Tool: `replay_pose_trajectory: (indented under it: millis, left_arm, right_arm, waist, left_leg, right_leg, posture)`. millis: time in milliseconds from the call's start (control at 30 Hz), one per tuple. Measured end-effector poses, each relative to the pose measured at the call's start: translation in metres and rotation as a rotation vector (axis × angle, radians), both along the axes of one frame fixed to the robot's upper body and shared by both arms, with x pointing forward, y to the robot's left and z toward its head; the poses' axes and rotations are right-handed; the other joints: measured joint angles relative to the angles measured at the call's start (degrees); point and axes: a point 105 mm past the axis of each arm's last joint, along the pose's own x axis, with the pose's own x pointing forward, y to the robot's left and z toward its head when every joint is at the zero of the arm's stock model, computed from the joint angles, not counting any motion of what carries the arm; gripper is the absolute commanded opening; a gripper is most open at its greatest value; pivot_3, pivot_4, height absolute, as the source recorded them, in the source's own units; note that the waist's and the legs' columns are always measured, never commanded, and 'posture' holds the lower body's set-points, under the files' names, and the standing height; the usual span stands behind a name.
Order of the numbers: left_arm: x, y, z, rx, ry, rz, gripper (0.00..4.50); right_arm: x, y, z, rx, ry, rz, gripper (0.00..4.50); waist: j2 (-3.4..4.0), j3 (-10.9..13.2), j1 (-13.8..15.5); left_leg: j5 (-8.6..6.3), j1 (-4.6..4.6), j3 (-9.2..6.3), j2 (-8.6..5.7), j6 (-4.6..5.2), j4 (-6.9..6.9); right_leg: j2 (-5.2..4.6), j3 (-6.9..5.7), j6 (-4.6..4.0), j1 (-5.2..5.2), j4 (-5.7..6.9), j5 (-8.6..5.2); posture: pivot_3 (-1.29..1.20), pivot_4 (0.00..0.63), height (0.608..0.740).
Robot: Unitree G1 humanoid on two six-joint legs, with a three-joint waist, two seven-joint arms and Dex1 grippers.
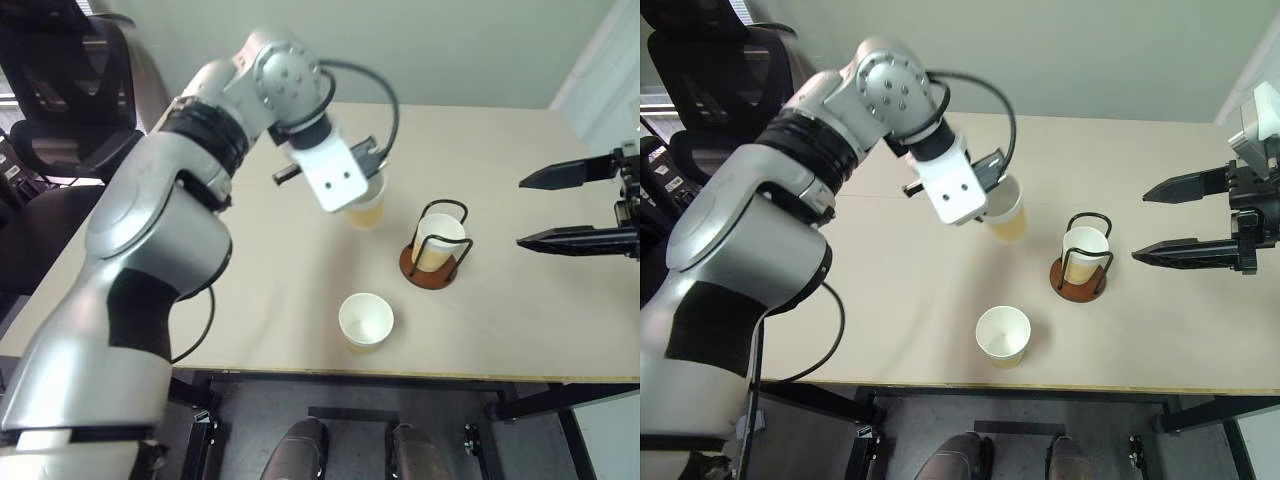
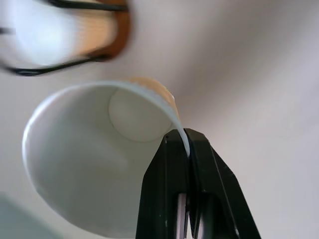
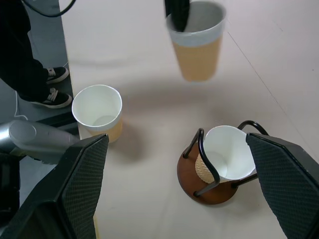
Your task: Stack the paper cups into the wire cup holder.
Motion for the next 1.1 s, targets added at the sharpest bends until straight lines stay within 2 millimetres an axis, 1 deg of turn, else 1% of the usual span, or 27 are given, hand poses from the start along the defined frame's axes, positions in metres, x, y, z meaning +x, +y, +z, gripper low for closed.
replay_pose_trajectory:
  millis: [100, 133, 200, 367, 533, 667, 833, 1100]
  left_arm:
    - [-0.002, -0.011, 0.002, -0.049, 0.034, 0.013, 0.04]
    - [-0.002, -0.014, 0.002, -0.054, 0.043, 0.012, 0.04]
    - [-0.003, -0.017, 0.002, -0.067, 0.053, 0.016, 0.04]
    - [-0.007, -0.028, 0.009, -0.093, 0.062, 0.010, 0.04]
    - [-0.012, -0.042, 0.016, -0.120, 0.067, -0.005, 0.04]
    - [-0.015, -0.052, 0.019, -0.139, 0.078, -0.014, 0.04]
    - [-0.021, -0.066, 0.015, -0.138, 0.098, -0.040, 0.04]
    - [-0.024, -0.078, 0.006, -0.132, 0.118, -0.058, 0.04]
  right_arm:
    - [0.000, -0.001, 0.004, 0.002, -0.011, 0.003, 4.50]
    - [0.001, -0.001, 0.007, 0.005, -0.022, 0.001, 4.50]
    - [0.002, -0.003, 0.011, 0.005, -0.038, -0.002, 4.50]
    - [0.009, -0.018, 0.022, -0.014, -0.077, -0.058, 4.50]
    - [0.009, -0.031, 0.037, -0.041, -0.125, -0.107, 4.50]
    - [0.010, -0.039, 0.038, -0.053, -0.118, -0.132, 4.50]
    - [0.010, -0.040, 0.037, -0.064, -0.115, -0.134, 4.50]
    - [0.009, -0.042, 0.037, -0.071, -0.103, -0.148, 4.50]
  waist:
    - [0.00, 0.00, -0.09]
    - [0.01, 0.00, -0.05]
    - [0.00, 0.01, -0.08]
    - [0.01, 0.01, 0.22]
    - [0.01, 0.01, 0.30]
    - [0.01, 0.01, 0.28]
    - [0.01, 0.01, 0.33]
    - [0.01, 0.01, 0.35]
  left_leg:
    - [-0.03, 0.03, 0.07, 0.06, -0.10, 0.00]
    - [-0.02, 0.01, 0.03, 0.14, -0.15, 0.03]
    - [-0.03, 0.02, 0.08, 0.15, -0.18, 0.02]
    - [-0.07, 0.01, 0.07, 0.14, -0.25, 0.10]
    - [-0.16, 0.01, 0.08, 0.18, -0.36, 0.13]
    - [-0.20, 0.05, 0.14, 0.14, -0.36, 0.12]
    - [-0.21, 0.06, 0.20, 0.14, -0.34, 0.14]
    - [-0.22, 0.08, 0.23, 0.13, -0.32, 0.20]
  right_leg:
    - [0.02, 0.05, 0.18, -0.01, 0.04, 0.02]
    - [-0.02, 0.10, 0.42, -0.01, 0.02, 0.14]
    - [0.03, 0.05, 0.44, -0.02, 0.01, 0.14]
    - [-0.03, 0.07, 0.48, 0.02, -0.01, 0.12]
    - [-0.05, 0.09, 0.56, 0.05, -0.02, 0.03]
    - [-0.02, 0.06, 0.63, 0.07, 0.01, -0.06]
    - [-0.07, 0.10, 0.70, 0.07, 0.03, -0.10]
    - [-0.10, 0.13, 0.74, 0.11, 0.06, -0.12]
  posture:
    - [0.00, 0.150, 0.740]
    - [0.00, 0.150, 0.740]
    - [0.00, 0.150, 0.740]
    - [0.00, 0.150, 0.740]
    - [0.00, 0.150, 0.740]
    - [0.00, 0.150, 0.740]
    - [0.00, 0.150, 0.740]
    - [0.00, 0.150, 0.740]
